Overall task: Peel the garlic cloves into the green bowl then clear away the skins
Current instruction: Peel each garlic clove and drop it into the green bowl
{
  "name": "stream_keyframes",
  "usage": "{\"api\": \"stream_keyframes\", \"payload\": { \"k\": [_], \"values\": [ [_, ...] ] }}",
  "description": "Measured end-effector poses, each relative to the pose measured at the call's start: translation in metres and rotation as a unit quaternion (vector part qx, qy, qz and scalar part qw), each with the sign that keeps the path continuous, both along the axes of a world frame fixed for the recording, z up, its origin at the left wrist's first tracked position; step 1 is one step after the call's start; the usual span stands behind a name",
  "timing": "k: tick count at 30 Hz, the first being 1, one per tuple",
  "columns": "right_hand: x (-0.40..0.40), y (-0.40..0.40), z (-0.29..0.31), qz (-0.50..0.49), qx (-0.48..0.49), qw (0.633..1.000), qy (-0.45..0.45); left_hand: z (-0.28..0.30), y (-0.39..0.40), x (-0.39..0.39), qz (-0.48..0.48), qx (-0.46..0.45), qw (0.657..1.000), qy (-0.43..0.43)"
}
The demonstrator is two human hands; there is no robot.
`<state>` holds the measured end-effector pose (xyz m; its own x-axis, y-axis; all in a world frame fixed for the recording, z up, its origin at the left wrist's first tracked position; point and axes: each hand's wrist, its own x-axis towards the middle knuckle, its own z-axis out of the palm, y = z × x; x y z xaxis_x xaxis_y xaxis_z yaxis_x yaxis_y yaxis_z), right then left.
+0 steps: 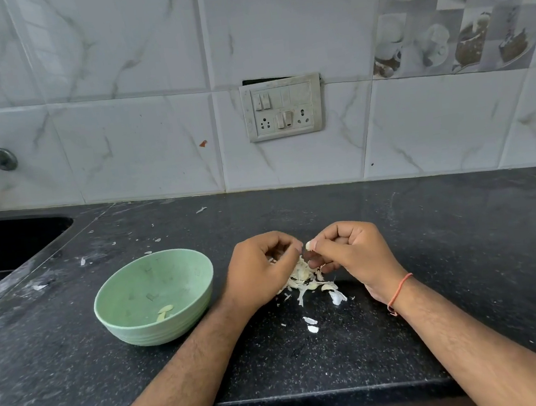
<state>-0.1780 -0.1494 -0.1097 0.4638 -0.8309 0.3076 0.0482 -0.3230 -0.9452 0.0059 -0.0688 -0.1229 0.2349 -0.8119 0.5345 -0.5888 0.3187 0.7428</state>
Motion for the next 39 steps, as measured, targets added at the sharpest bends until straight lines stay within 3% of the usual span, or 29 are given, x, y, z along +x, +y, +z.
{"api": "stream_keyframes", "payload": {
  "k": [14,25,39],
  "values": [
    [-0.001,-0.004,-0.009,0.004,-0.101,0.994,0.047,-0.002,0.001,0.001,0.020,-0.007,0.999,-0.028],
    [-0.002,-0.007,-0.013,-0.027,-0.272,0.958,0.087,-0.002,0.001,0.002,0.023,-0.003,1.000,-0.014],
    [-0.002,-0.007,-0.014,-0.028,-0.326,0.939,0.104,0.003,0.005,-0.001,0.015,0.034,0.999,0.030]
  ]
}}
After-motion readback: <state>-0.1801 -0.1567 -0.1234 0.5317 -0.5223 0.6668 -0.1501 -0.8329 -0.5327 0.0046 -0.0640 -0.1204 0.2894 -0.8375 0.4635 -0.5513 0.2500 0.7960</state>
